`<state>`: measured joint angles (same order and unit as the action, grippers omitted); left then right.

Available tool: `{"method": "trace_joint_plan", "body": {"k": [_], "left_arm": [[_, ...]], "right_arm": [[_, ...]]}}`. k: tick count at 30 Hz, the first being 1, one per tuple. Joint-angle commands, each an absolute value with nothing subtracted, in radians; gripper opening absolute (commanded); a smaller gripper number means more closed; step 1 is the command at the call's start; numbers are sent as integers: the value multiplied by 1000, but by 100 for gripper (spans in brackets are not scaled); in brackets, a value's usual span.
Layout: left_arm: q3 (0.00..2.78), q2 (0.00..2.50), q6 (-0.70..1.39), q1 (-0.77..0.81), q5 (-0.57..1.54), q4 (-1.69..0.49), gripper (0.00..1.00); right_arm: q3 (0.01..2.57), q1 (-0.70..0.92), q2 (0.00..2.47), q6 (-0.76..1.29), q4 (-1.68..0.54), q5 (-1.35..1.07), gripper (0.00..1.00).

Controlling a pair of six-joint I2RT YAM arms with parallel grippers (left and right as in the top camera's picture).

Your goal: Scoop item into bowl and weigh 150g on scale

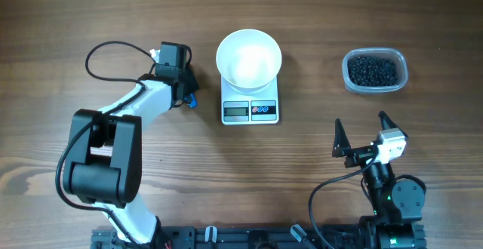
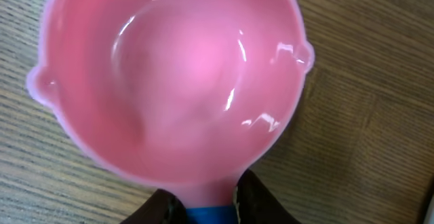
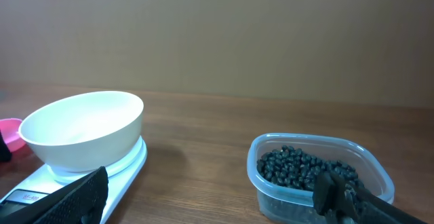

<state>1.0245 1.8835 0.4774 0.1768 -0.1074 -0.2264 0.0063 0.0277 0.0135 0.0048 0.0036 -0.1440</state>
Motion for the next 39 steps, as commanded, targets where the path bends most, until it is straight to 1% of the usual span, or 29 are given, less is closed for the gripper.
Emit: {"method": "trace_joint_plan", "body": {"k": [1, 12, 27, 33, 39], "left_arm": [[1010, 1914, 483, 174, -105, -235, 26], [1013, 1885, 483, 173, -102, -235, 26], [1013, 1676, 483, 171, -94, -251, 27], [1021, 1625, 484, 170, -93, -265, 25], [1076, 1613, 483, 143, -10, -336, 24]], "right_arm": [[6, 28, 10, 2, 8, -130, 100], [6, 28, 10, 2, 8, -130, 100], [6, 28, 10, 2, 8, -130, 100], [6, 28, 10, 2, 8, -130, 100], [6, 28, 10, 2, 8, -130, 100]]}}
